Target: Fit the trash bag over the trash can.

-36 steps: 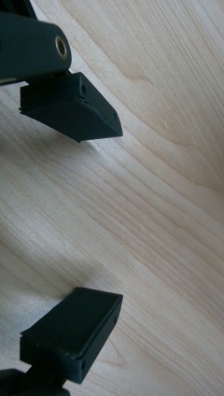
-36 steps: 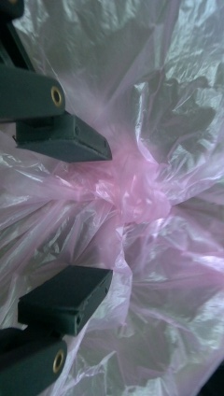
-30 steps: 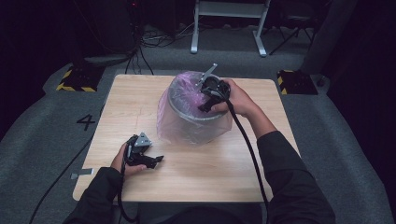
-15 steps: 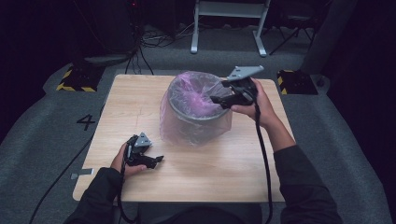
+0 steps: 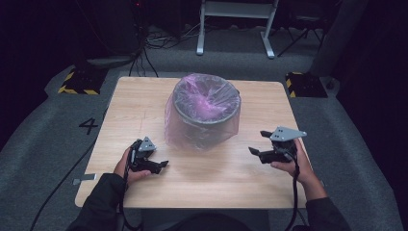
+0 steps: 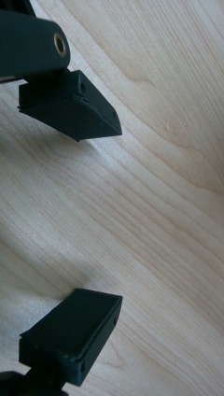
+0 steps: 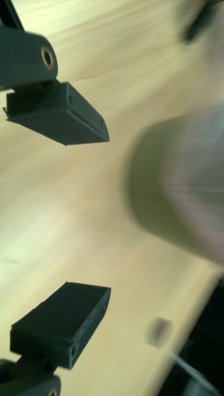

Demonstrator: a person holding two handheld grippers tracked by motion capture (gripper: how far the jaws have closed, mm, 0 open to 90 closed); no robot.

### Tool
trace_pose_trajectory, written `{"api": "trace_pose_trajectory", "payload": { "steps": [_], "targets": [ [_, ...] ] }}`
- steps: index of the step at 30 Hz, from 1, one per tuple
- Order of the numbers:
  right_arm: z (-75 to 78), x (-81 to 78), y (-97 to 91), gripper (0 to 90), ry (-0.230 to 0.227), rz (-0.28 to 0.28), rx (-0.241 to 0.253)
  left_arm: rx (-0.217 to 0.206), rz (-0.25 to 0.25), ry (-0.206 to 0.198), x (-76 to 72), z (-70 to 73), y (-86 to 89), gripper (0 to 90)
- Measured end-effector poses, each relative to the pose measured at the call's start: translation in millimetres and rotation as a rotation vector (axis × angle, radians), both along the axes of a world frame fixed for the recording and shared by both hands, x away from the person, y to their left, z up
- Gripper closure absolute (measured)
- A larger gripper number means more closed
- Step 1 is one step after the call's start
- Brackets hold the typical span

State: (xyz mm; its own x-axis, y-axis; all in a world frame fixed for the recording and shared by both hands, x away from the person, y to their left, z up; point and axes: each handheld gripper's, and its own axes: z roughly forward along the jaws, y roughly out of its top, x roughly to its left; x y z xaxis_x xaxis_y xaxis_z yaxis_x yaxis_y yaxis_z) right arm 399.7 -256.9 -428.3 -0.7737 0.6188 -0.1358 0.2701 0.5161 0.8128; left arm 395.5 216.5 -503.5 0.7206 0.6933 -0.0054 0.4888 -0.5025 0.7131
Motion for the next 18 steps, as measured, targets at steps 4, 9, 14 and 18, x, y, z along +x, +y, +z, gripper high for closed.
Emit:
{"api": "trace_pose_trajectory", "payload": {
  "steps": [4, 9, 14, 18],
  "targets": [
    [-30.9, -4.8, -14.9, 20.0, 0.057, -0.048, -0.029, -0.001, 0.001, 0.001, 0.3, -0.1, 0.0, 16.0],
    [-55.4, -3.0, -33.1, 19.9, 0.14, -0.111, -0.002, -0.002, 0.001, 0.003, 0.3, -0.1, 0.0, 15.9],
    [-66.7, -0.6, -44.6, 19.1, 0.178, -0.162, 0.01, -0.002, 0.002, 0.004, 0.4, -0.1, 0.0, 15.8],
    [-73.2, 0.5, -49.9, 19.1, 0.203, -0.188, 0.033, 0.002, 0.002, 0.006, 0.7, 0.1, 0.1, 15.3]
  ]
}}
